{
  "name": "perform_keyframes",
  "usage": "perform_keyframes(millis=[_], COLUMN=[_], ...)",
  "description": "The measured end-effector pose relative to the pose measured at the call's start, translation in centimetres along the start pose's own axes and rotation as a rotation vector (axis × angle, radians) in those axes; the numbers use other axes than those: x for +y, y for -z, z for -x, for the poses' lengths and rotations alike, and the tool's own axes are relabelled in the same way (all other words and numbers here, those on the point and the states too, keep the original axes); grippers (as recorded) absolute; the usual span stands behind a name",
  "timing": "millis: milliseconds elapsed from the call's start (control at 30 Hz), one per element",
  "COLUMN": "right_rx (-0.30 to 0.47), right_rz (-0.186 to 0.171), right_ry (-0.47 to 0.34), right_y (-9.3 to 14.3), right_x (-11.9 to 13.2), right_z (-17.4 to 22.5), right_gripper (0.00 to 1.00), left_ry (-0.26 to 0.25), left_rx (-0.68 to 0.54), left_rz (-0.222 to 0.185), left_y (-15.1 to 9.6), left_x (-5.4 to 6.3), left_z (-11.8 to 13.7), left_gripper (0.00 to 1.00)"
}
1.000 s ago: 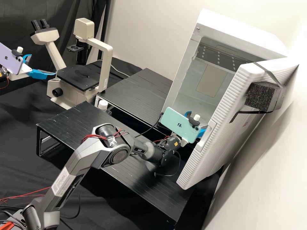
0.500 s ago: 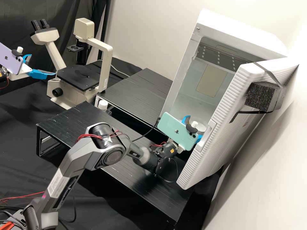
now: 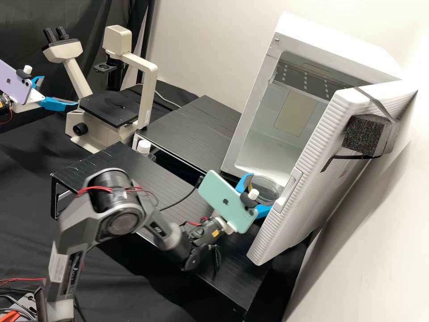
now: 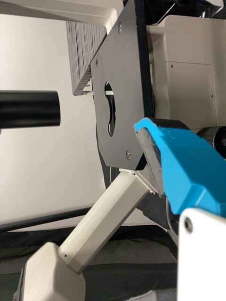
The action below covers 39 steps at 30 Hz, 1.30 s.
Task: Take out the petri dish and place it under the microscope.
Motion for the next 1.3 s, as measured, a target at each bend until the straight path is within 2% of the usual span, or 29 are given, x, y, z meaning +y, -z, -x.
perform_keyframes(millis=[67,133,300,433,600,700,800,833,1033,1300], right_rx=[-0.002,0.0,0.098,0.259,0.442,0.539,0.609,0.629,0.662,0.619], right_rz=[-0.017,-0.016,-0.011,-0.004,0.006,-0.009,0.003,-0.004,0.002,0.075], right_ry=[0.019,0.05,0.123,0.197,0.272,0.308,0.323,0.326,0.332,0.427], right_y=[0.8,1.7,5.5,9.2,12.6,14.5,16.3,17.0,21.2,24.9], right_x=[-0.3,-0.9,-3.0,-5.0,-6.8,-8.3,-9.4,-9.8,-12.8,-17.1], right_z=[1.7,3.7,8.0,10.8,12.7,13.6,13.9,13.9,13.3,11.3], right_gripper=[0.0,0.0,0.0,0.0,0.0,0.0,0.0,0.0,0.0,0.0], left_ry=[0.0,0.0,0.0,0.0,0.0,0.0,0.0,0.0,0.0,0.0], left_rx=[0.0,0.0,0.0,0.0,0.0,0.0,0.0,0.0,0.0,0.0], left_rz=[0.0,0.0,0.0,0.0,0.0,0.0,0.0,0.0,0.0,0.0], left_y=[0.0,0.0,0.0,0.0,0.0,0.0,0.0,0.0,0.0,0.0], left_x=[0.0,0.0,0.0,0.0,0.0,0.0,0.0,0.0,0.0,0.0], left_z=[0.0,0.0,0.0,0.0,0.0,0.0,0.0,0.0,0.0,0.0], left_gripper=[1.0,1.0,1.0,1.0,1.0,1.0,1.0,1.0,1.0,1.0])
